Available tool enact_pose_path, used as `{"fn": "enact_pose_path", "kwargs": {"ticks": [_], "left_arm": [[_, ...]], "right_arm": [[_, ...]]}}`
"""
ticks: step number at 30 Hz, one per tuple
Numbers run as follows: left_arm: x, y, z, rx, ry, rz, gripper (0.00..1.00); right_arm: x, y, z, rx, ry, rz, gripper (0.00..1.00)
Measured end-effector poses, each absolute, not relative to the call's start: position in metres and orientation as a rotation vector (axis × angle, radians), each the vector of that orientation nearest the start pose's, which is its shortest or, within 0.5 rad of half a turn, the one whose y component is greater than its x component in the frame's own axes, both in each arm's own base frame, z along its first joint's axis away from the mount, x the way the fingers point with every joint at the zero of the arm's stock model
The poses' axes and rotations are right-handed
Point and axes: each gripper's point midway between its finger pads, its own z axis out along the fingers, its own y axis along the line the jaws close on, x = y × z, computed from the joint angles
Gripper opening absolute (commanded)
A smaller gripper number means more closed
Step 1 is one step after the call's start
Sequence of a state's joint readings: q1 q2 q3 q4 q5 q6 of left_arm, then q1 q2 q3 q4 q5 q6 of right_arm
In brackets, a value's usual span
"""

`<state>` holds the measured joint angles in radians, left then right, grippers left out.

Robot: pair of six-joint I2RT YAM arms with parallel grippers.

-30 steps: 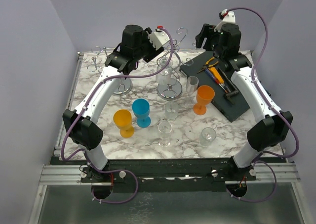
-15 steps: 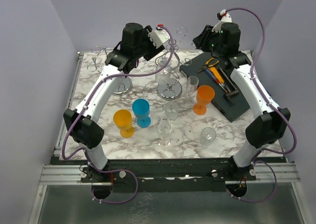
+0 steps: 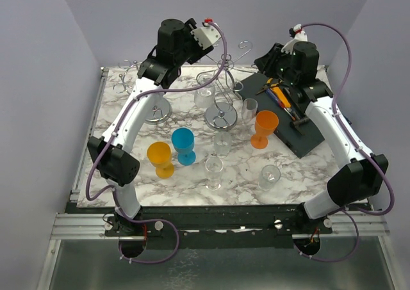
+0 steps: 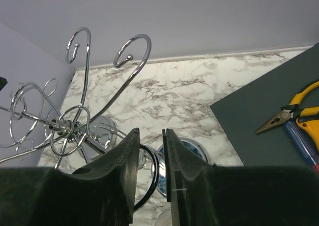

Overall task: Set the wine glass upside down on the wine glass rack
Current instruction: Adjust the wine rack at the center of the board.

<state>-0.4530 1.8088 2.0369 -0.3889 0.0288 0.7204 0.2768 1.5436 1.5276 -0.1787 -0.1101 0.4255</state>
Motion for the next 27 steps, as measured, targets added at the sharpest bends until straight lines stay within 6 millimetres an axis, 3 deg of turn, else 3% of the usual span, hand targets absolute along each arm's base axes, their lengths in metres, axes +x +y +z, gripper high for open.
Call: {"fn": "enact_pose_path", "kwargs": {"ticks": [5, 9, 13, 16, 22, 27], "left_arm": [[0.515, -0.222, 0.410, 0.970, 1.442, 0.194, 0.74], [0.517, -0.224, 0.428, 0.932, 1.442, 0.165, 0.80], [0.497, -0.230, 0.462, 0.878, 1.426, 0.071, 0.83], [0.471, -0.246, 0.468, 0.895, 1.432, -0.024, 0.84], [0.415, -0.304, 0.437, 1.013, 1.508, -0.275, 0.83], [0.406, -0.318, 0.411, 1.016, 1.607, -0.360, 0.79]], "right_arm": [[0.463, 0.168, 0.346, 0.074, 1.815, 0.598, 0.52], [0.464, 0.163, 0.342, 0.099, 1.828, 0.572, 0.55], [0.466, 0.162, 0.345, 0.102, 1.835, 0.553, 0.55], [0.469, 0.162, 0.352, 0.096, 1.834, 0.545, 0.54], [0.483, 0.167, 0.368, 0.087, 1.812, 0.545, 0.54], [0.493, 0.170, 0.360, 0.086, 1.829, 0.546, 0.53]]}}
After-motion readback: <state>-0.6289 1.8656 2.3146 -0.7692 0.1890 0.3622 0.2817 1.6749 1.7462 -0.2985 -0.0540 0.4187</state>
